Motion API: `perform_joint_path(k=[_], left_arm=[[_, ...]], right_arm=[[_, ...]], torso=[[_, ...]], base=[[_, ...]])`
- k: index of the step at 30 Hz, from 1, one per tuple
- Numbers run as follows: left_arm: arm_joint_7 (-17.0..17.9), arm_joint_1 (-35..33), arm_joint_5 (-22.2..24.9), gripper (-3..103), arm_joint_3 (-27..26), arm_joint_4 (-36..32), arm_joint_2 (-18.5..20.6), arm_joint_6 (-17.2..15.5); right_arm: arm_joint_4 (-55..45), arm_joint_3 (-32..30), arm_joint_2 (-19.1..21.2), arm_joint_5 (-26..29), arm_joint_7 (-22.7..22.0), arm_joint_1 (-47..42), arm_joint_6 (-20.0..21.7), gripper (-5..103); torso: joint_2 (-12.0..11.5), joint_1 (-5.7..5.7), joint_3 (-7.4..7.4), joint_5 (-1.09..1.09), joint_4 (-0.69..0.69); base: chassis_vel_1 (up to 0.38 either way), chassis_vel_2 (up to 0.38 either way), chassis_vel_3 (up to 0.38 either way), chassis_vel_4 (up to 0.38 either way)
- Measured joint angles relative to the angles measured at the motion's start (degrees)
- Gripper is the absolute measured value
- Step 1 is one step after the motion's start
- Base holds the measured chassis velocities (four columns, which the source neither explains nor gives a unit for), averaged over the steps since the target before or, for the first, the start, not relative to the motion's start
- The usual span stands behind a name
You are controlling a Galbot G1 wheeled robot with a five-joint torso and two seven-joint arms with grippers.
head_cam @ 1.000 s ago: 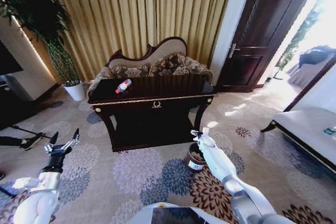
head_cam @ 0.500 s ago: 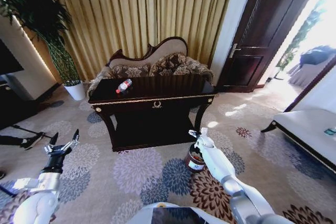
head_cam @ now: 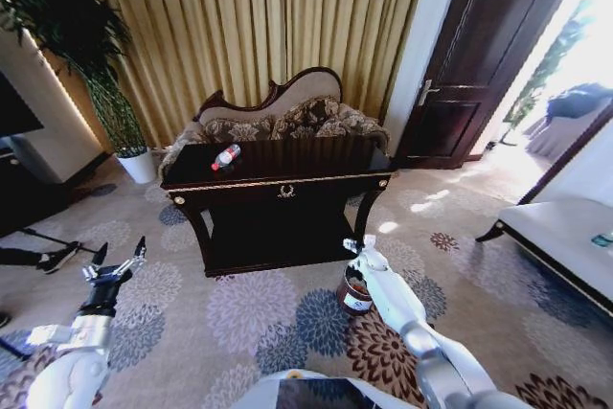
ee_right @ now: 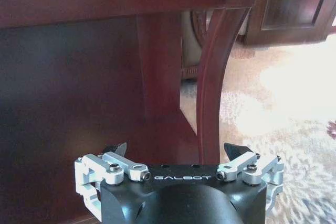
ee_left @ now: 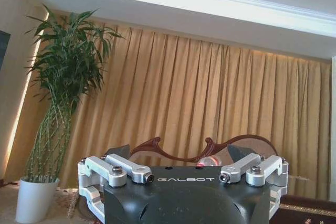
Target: Move to the front of the table and place the trash on the table into the trash bin.
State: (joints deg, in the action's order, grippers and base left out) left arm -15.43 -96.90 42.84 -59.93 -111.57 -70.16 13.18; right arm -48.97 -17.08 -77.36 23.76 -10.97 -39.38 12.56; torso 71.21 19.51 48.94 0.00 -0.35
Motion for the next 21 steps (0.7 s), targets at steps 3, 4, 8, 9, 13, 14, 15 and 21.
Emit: perform_joint_path(k=[3,4,8,9,13,14,15,21], left_arm=[[0.06,-0.02,0.06,100,0.0,-0.06,-0.03,0.02],[0.06,-0.02,0.06,100,0.0,-0.06,-0.03,0.02],[0.06,0.02,0.11,100,0.02,-0.27,-0.08,0.03],[0.06,0.02,0.11,100,0.02,-0.27,-0.08,0.03],[0.04,-0.06,-0.15,100,0.08,-0.39,-0.2,0.06],[0.04,-0.23,-0.05,100,0.08,-0.47,-0.21,0.06],[0.04,-0.23,-0.05,100,0.08,-0.47,-0.21,0.06],[-0.18,-0.42,0.04,100,-0.15,-0.61,-0.1,0.14]], right_arm=[[-0.65,0.31,0.29,0.68,1.26,-0.1,-2.75,100],[-0.65,0.31,0.29,0.68,1.26,-0.1,-2.75,100],[-1.56,0.31,0.37,-0.55,2.37,-0.93,0.13,100],[-1.56,0.31,0.37,-0.55,2.37,-0.93,0.13,100],[-1.7,-0.06,0.0,-1.24,1.93,-1.26,0.87,100],[-0.9,-0.13,-0.05,-2.64,2.37,-1.26,-1.01,100],[-0.9,-0.13,-0.05,-2.64,2.37,-1.26,-1.01,100],[-0.34,-0.41,-0.61,-2.41,0.86,-0.99,-2.03,100]], torso=[[0.0,0.0,0.01,0.01,-0.1],[0.0,0.0,0.01,0.01,-0.1],[-0.01,0.0,0.02,0.02,-0.1],[-0.01,0.0,0.02,0.02,-0.1],[0.0,0.0,0.01,0.03,-0.03],[0.0,0.0,0.01,0.02,-0.06],[0.0,0.0,0.01,0.02,-0.06],[0.0,0.0,0.01,0.02,-0.03]], base=[[0.0,0.0,0.0,0.0],[0.0,0.0,0.0,0.0],[0.0,0.0,0.0,0.0],[0.0,0.0,0.0,0.0],[0.0,0.0,0.0,0.0],[0.0,0.0,0.0,0.0],[0.0,0.0,0.0,0.0],[0.0,0.0,0.0,0.0]])
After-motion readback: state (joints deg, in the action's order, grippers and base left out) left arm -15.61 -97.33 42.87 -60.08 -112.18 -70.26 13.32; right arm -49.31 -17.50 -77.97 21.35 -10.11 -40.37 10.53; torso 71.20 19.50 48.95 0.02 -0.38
